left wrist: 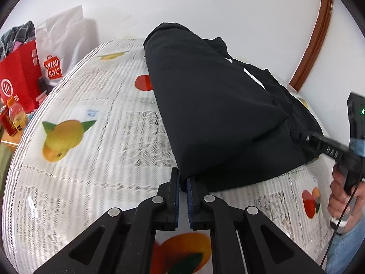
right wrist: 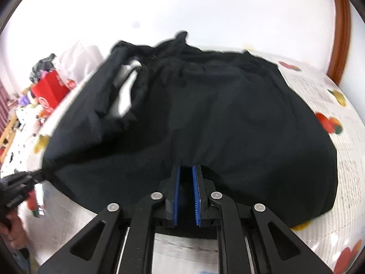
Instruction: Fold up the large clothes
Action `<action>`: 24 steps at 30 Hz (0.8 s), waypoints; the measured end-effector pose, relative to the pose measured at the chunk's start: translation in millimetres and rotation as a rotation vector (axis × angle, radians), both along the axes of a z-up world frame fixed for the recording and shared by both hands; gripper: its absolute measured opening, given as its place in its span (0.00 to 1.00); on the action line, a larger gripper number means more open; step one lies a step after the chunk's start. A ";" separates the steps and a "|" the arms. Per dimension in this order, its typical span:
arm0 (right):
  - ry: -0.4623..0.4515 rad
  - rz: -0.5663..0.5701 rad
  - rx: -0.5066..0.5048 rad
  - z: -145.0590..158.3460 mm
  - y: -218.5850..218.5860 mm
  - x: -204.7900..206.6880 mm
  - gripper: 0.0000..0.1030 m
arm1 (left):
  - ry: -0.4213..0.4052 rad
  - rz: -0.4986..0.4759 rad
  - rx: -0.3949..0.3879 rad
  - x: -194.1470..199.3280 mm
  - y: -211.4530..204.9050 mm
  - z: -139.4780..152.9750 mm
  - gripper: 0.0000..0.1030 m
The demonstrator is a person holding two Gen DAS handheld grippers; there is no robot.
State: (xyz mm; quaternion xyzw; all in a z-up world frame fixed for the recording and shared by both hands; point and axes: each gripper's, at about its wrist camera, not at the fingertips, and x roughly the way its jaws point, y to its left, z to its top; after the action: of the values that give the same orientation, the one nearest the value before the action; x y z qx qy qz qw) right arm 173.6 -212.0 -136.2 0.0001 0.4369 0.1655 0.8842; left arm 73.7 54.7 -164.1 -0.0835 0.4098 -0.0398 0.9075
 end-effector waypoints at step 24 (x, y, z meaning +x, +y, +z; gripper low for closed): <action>0.028 0.166 0.151 11.7 79.7 60.1 0.10 | 0.010 -0.069 0.165 32.2 -54.3 -1.2 0.57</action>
State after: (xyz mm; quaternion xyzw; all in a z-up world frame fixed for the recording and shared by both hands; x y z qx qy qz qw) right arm 233.8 -132.3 -124.5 0.0328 0.4342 0.2704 0.8586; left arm 105.9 0.5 -165.3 0.0055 0.4187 -0.0366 0.9074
